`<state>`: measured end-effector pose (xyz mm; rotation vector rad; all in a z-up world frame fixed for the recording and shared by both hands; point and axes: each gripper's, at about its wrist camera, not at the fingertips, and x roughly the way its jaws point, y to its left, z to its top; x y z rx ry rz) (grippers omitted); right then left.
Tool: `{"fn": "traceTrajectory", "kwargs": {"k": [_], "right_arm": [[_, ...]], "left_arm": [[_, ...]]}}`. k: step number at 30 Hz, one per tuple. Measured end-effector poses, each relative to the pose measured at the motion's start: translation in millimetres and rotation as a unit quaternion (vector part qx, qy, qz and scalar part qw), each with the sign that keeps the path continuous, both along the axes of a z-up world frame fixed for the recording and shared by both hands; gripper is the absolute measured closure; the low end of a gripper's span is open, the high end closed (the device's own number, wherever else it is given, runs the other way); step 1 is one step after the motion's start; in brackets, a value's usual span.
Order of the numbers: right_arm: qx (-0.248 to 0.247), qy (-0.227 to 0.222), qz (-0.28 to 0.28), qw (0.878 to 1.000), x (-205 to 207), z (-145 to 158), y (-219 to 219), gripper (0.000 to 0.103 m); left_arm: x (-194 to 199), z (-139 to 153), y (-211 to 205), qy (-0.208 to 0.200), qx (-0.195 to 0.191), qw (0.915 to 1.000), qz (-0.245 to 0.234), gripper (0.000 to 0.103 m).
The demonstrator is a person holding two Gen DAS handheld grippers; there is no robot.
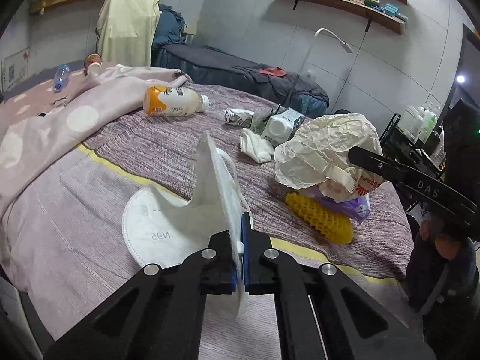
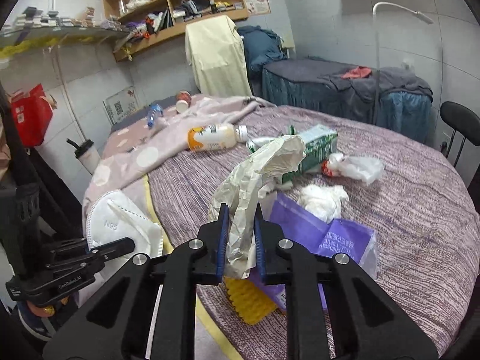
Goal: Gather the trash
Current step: 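Grasp the white face mask with the left tool while the right tool grasps crumpled tissue paper, then carry both items to the brown bin and open both tools over it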
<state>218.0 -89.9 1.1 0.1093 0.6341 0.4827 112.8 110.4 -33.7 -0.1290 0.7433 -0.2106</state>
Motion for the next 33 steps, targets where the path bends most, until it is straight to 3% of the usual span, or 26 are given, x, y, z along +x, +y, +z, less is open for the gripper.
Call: {"fn": "traceTrajectory", "kwargs": {"k": [8,18,24,33], "right_arm": [[0.051,-0.044,-0.042,0.997,-38.4,38.8,-49.4,0.086],[0.013,-0.062,-0.171,0.983,-100.1,37.4,-150.7,0.086],[-0.010,-0.035,-0.271,0.962,-135.1,14.9,-222.1,0.086],[-0.072,0.042,-0.413,0.907,-183.2,-44.3,-318.6,0.086]], "left_arm": [[-14.7,39.2,-26.7,-0.062,-0.021,0.9973,-0.034,0.100],[-20.7,53.3,-118.0,-0.085,-0.053,0.9841,-0.146,0.100],[-19.2,49.0,-187.1,-0.081,-0.045,0.9697,-0.226,0.100],[-23.8,39.7,-282.6,-0.057,-0.040,0.9441,-0.322,0.100]]}}
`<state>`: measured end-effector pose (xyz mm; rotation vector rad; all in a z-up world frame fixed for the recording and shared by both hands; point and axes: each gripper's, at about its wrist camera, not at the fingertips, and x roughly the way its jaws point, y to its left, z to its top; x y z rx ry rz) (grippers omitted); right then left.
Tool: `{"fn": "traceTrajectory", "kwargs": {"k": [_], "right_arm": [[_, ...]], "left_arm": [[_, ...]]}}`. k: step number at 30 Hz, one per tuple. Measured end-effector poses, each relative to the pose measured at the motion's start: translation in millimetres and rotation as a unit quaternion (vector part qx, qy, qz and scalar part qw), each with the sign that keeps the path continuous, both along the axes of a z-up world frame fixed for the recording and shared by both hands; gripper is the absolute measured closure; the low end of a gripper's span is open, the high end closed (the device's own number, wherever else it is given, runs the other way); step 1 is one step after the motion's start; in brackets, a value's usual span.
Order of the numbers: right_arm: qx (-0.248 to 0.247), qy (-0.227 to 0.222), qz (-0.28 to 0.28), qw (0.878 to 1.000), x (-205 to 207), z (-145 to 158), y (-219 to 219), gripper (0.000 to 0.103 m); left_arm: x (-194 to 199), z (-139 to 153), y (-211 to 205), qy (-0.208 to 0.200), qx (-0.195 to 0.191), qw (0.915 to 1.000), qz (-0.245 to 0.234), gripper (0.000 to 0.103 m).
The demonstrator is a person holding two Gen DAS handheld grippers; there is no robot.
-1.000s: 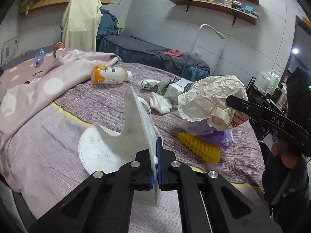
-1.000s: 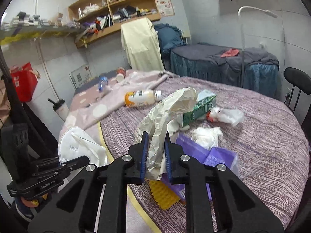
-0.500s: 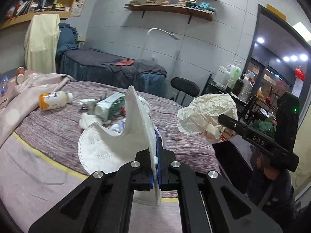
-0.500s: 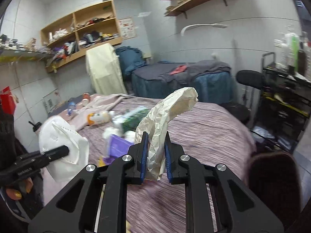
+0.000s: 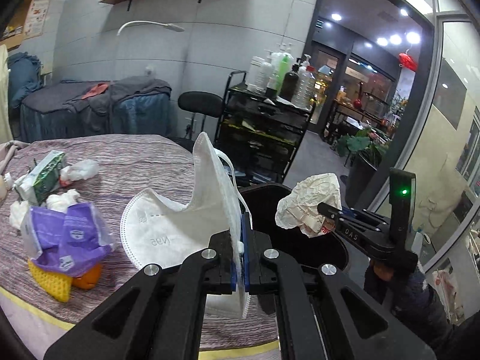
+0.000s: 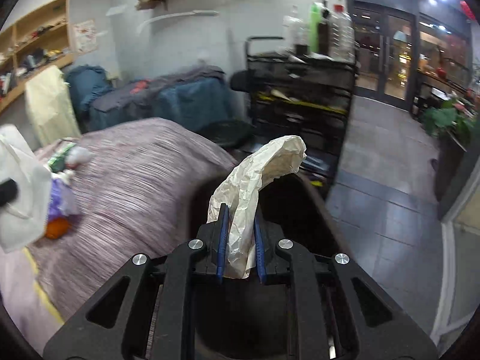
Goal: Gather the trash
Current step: 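Carry both items to the brown bin and open both tools over it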
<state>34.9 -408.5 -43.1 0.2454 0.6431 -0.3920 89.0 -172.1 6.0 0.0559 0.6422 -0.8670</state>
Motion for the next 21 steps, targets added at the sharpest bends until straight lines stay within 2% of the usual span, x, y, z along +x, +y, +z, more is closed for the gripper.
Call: {"fn": "traceTrajectory", "kwargs": {"k": [6,8,10,12,16,21], "right_arm": [[0.003,0.064,-0.036,0.997,-6.6,-46.2,-30.3,0.086],[0.010,0.077,-0.045,0.996,-5.7,-59.5,-37.4,0.078],[0.017,0.088,-0.051,0.995,-4.1,-67.9,-41.6,0.055],[0.020,0.086,-0.061,0.994,-5.6,-71.4,-44.1,0.040],[0.014,0.076,-0.089,0.993,-11.9,-67.6,-55.3,0.028],[0.008,0.053,-0.140,0.989,-32.7,-55.1,-75.1,0.023]], "left_arm": [[-5.7,-5.8,-50.6,0.002,0.021,0.9991,-0.037,0.100],[-6.1,-9.1,-64.8,0.008,0.027,0.9984,-0.048,0.100],[-6.6,-13.5,-77.7,0.012,0.035,0.9977,-0.057,0.100],[-8.5,-17.6,-88.6,0.015,0.041,0.9971,-0.063,0.100],[-7.5,-25.2,-106.7,0.021,0.053,0.9959,-0.071,0.100],[-7.3,-35.3,-128.0,0.027,0.068,0.9937,-0.085,0.100]]}}
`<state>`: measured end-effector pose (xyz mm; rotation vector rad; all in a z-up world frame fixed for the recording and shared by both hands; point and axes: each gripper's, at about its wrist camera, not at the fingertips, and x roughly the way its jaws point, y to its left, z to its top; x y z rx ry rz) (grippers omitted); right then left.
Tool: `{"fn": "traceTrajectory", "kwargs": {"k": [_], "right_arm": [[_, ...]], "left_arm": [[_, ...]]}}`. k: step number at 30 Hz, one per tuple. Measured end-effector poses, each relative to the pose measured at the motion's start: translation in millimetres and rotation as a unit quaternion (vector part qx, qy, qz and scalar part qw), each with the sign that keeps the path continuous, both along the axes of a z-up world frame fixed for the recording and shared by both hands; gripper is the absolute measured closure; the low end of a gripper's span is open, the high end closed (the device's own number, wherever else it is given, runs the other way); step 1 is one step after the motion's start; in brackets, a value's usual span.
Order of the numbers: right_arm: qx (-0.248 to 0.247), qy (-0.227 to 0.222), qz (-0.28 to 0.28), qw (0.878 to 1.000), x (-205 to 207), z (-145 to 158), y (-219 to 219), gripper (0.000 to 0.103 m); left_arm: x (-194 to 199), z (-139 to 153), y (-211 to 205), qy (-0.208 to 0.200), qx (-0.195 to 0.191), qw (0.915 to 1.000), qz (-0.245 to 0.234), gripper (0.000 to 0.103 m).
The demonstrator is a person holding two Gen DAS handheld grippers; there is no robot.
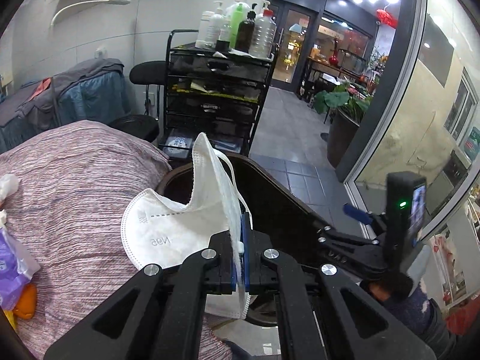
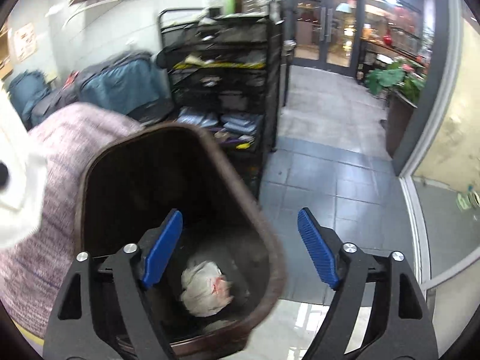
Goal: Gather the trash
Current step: 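Carry both items to the brown bin and open both tools over it, then move both tools back over the bed toward the purple bag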
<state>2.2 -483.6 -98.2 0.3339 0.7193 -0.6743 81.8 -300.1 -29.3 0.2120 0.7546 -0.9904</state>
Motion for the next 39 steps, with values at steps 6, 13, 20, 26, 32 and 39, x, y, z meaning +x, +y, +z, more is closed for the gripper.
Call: {"fn": "traceTrajectory", "kwargs": {"k": [6,13,20,26,32,39], "right_arm": [[-0.002,-0.021,-0.042,0.999,-27.1,14.5,-19.6,0.021],[-0.002,-0.025,-0.061,0.998,-44.1,21.3,-26.7,0.021],[0.003,-0.031,-0.076,0.997,-56.1,24.0,-35.0,0.021],[0.006,-0.032,-0.076,0.997,-57.0,25.5,-36.0,0.020],[0.007,-0.035,-0.072,0.997,-54.6,26.2,-33.7,0.017],[0.007,-0.052,-0.059,0.997,-50.1,32.4,-28.8,0.016]], "left_arm": [[5.6,-15.1,-36.0,0.019,0.019,0.9995,-0.019,0.100],[4.8,-37.4,-71.1,0.012,0.064,0.9972,-0.036,0.100],[9.4,-56.7,-88.1,0.022,0.091,0.9947,-0.041,0.100],[10.1,-64.1,-91.6,0.015,0.109,0.9931,-0.040,0.048],[7.9,-53.9,-80.8,-0.008,0.097,0.9949,-0.023,0.017],[-4.7,-20.2,-57.3,-0.057,0.061,0.9963,-0.020,0.008]]}}
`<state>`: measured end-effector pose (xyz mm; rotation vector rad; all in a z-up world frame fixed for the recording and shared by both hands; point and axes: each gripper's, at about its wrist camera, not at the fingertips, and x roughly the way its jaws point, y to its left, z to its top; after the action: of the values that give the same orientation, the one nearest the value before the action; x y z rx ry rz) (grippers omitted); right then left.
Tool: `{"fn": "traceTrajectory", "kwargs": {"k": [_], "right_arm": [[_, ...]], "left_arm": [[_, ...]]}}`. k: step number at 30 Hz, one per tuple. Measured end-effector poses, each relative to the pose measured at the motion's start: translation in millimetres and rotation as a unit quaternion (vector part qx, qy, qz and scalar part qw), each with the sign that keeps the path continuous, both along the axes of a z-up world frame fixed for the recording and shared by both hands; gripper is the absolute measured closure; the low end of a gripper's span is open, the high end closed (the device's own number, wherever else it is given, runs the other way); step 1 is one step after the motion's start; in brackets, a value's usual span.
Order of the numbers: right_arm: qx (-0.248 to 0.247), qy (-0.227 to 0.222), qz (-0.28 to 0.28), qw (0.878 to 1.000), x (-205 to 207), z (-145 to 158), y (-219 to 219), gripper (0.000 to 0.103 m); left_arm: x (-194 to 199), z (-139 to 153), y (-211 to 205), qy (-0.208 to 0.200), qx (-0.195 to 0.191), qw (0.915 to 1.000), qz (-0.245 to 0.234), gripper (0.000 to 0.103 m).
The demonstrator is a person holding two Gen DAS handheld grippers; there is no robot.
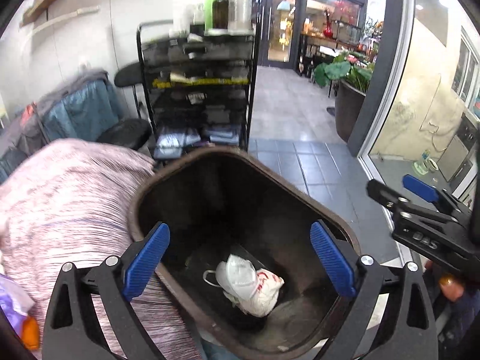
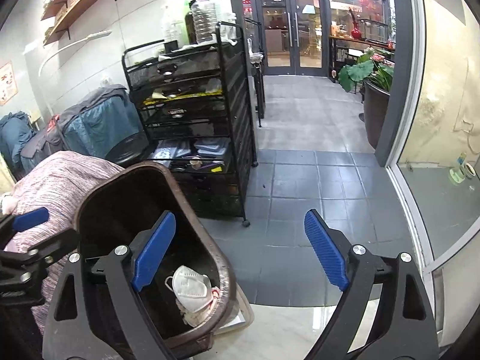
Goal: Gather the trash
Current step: 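Move both tools back over the bed toward the purple bag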
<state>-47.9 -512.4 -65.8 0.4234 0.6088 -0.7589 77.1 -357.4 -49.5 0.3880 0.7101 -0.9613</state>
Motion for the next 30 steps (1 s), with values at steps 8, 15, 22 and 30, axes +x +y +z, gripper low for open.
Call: {"fn": "traceTrajectory", "kwargs": {"k": [8,15,22,30], "right_arm": [[-0.004,-0.024,0.037,0.999,16.4,10.2,21.3,0.016],[-0.007,-0.043,0.105,0.994,48.0,21.1,61.3,0.016],[-0.007,-0.058,0.185,0.981,89.0,31.6,115.7,0.016],[0.013,-0.070,0.283,0.956,131.8,41.5,183.7,0.016]], "left_arm": [[-8.9,35.5,53.3,-0.024,-0.053,0.9980,0.028,0.006],[-9.8,51.5,104.7,-0.040,-0.082,0.9934,0.071,0.006],[-0.2,55.1,162.3,-0.062,-0.091,0.9834,0.145,0.006],[17.5,48.5,234.9,-0.061,-0.084,0.9686,0.226,0.006]]}}
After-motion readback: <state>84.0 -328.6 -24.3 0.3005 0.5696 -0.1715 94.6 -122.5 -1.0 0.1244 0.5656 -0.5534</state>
